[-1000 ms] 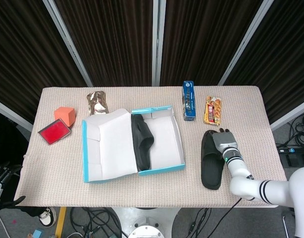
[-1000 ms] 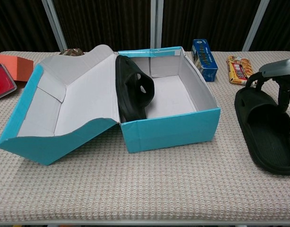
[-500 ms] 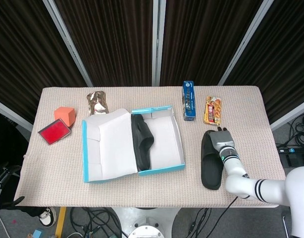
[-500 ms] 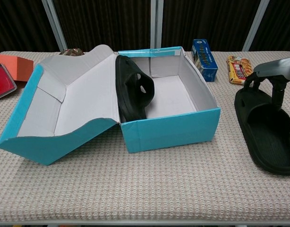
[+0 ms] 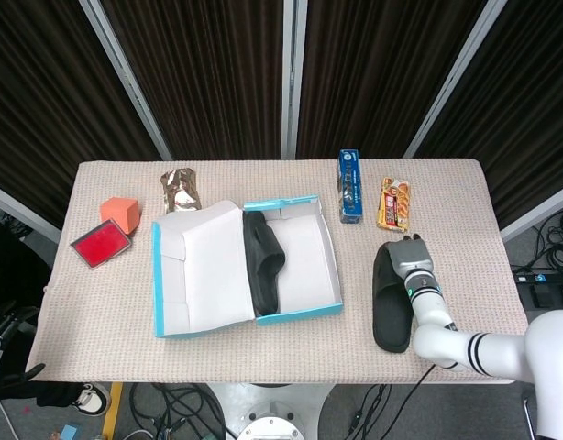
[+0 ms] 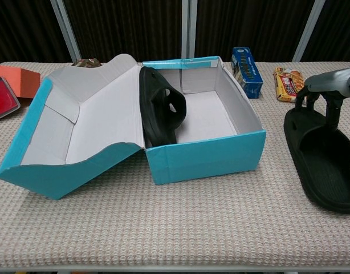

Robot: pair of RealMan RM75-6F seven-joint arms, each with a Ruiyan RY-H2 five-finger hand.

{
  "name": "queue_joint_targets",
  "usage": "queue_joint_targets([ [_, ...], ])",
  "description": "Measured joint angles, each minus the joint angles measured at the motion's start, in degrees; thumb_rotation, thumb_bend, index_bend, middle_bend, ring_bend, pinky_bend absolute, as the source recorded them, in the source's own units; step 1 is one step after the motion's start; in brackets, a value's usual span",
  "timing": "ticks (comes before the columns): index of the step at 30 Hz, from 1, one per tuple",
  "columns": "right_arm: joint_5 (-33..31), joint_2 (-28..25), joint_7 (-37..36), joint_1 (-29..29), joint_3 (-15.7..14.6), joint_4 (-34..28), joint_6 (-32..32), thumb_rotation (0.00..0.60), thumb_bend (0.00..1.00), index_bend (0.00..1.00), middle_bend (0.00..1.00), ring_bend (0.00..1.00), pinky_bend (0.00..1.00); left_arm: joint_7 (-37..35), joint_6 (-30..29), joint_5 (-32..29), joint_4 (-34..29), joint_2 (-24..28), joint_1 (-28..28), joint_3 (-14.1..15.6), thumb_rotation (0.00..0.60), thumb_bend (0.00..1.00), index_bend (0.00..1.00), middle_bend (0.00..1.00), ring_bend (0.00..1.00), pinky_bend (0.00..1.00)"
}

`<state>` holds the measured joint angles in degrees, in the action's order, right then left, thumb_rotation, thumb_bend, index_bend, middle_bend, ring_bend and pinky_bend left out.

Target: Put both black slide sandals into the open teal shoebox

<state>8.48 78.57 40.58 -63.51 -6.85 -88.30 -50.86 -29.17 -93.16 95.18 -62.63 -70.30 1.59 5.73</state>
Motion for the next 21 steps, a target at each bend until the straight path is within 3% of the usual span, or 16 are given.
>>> queue_joint_targets([
  [11,4.78,-2.45,-1.96,2.88,2.08,-1.64,-1.76,0.6,0.07,0.52,0.49,0.21,0.17,0.91,0.57,0.26,-0.92,0.21,-0.27,0.21,0.6,0.0,0.17,0.19,0.05,0.12],
  [21,13.31,-13.37,-9.5,7.17,5.58,-9.92,-3.58,0.6,0.08,0.56,0.53,0.25,0.22,1.93,0.8,0.61,-1.84,0.34,-0.63,0.26,0.6,0.0,0.17,0.19,0.05,0.12],
])
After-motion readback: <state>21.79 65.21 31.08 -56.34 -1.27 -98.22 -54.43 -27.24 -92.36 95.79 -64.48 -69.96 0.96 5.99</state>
